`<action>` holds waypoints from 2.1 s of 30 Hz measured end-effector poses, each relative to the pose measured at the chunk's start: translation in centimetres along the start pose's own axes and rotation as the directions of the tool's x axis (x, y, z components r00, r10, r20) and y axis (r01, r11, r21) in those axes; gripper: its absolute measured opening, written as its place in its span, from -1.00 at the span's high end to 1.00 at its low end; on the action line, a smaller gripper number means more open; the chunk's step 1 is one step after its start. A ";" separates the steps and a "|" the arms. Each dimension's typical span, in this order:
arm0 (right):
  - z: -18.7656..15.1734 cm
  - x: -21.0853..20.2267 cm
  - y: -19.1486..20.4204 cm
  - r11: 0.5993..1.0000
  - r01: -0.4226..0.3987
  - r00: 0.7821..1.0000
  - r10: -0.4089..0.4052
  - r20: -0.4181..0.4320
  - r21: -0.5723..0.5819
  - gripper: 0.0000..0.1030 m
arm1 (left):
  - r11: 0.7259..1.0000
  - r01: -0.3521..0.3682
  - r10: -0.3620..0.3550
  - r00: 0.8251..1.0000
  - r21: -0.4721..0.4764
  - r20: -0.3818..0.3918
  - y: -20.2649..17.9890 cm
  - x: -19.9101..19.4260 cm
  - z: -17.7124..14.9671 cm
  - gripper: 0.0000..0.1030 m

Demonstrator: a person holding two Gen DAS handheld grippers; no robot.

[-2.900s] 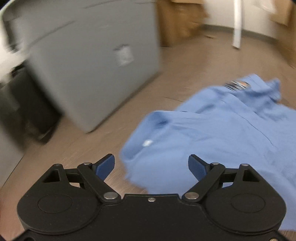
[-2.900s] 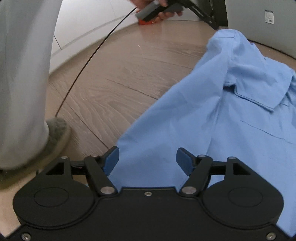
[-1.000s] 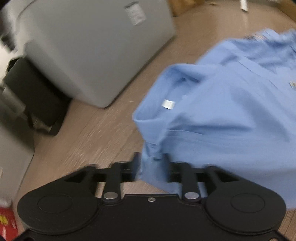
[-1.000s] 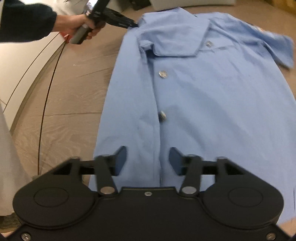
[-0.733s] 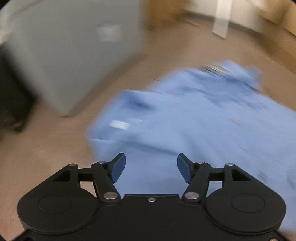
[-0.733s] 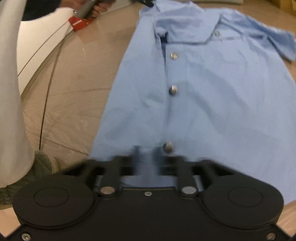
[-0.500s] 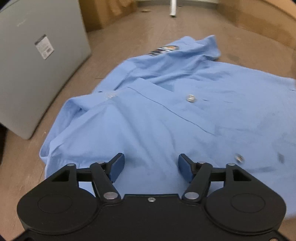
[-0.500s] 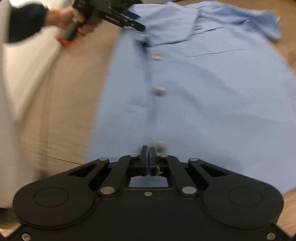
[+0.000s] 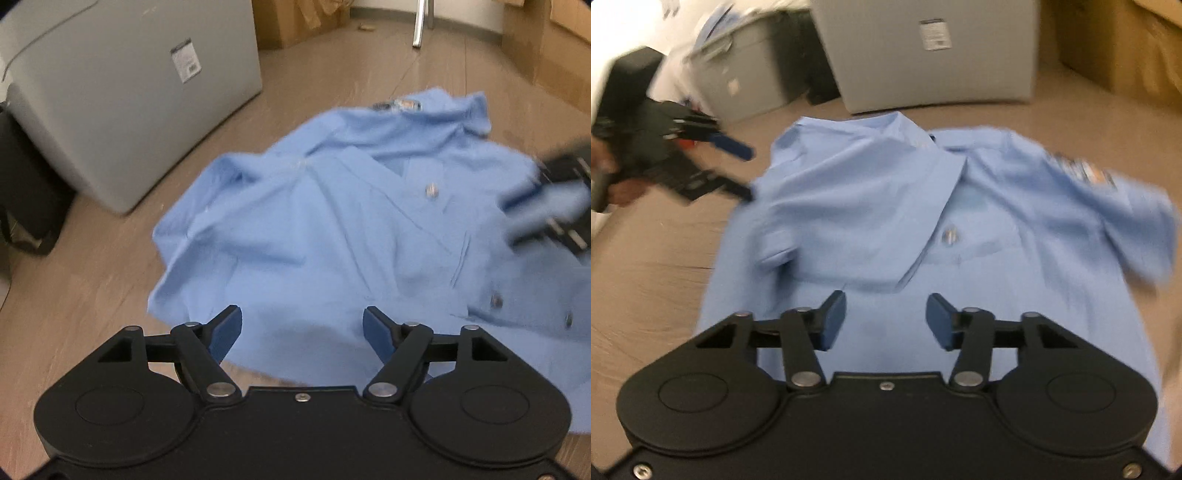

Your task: Fold clothes

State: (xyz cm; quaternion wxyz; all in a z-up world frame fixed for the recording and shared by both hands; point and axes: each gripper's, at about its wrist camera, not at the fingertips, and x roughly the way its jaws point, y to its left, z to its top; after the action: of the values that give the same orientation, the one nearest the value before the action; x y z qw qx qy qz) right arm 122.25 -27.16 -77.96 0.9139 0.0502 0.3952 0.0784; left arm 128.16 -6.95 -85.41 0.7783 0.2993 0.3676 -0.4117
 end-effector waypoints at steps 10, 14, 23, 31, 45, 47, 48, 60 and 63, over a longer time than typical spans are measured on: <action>2.1 5.0 0.8 0.994 -0.059 0.997 0.054 -0.063 -0.088 0.14 | 0.980 -0.183 0.189 0.978 0.074 -0.084 -2.1 3.4 -2.7 -0.50; 2.1 3.6 3.4 0.984 -0.093 0.996 0.093 -0.010 -0.154 0.12 | 0.985 -0.171 0.171 0.985 -0.017 -0.016 -0.2 1.3 -2.6 -0.54; -5.6 -0.3 7.5 0.942 -0.319 0.930 0.290 -0.226 -0.101 0.41 | 0.965 -0.238 0.240 0.971 -0.114 0.005 6.2 6.2 0.4 -0.61; -8.8 -2.9 8.2 0.963 -0.231 0.948 0.191 -0.254 -0.138 0.76 | 0.908 -0.417 0.417 0.909 -0.046 -0.016 7.3 9.3 1.0 -0.36; -11.5 -7.4 7.8 0.965 -0.245 0.957 0.227 -0.181 -0.088 0.57 | 0.807 -0.410 0.465 0.885 -0.425 0.031 8.7 -0.3 -1.8 -0.58; -11.6 -7.2 7.9 0.959 -0.265 0.950 0.243 -0.194 -0.095 0.56 | 0.868 -0.336 0.403 0.907 -0.365 0.123 6.7 -0.8 -0.7 -0.75; -11.9 -7.0 8.1 0.956 -0.275 0.946 0.249 -0.208 -0.105 0.56 | 0.896 -0.314 0.374 0.915 -0.315 0.150 5.9 -0.4 0.2 -0.76; -12.5 -7.3 8.0 0.961 -0.255 0.946 0.225 -0.233 -0.108 0.54 | 0.747 -0.390 0.325 0.921 -0.539 -0.216 8.9 6.9 2.5 -0.77; -12.3 -7.4 7.8 0.963 -0.249 0.948 0.222 -0.227 -0.101 0.54 | 0.733 -0.382 0.289 0.924 -0.562 -0.251 8.8 6.3 2.4 -0.79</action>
State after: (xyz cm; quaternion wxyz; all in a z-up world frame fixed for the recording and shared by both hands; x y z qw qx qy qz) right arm 107.43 -20.49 -79.86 0.8514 0.0296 0.4766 0.2173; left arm 139.03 -7.25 -87.82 0.8647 0.1275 0.4749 -0.1027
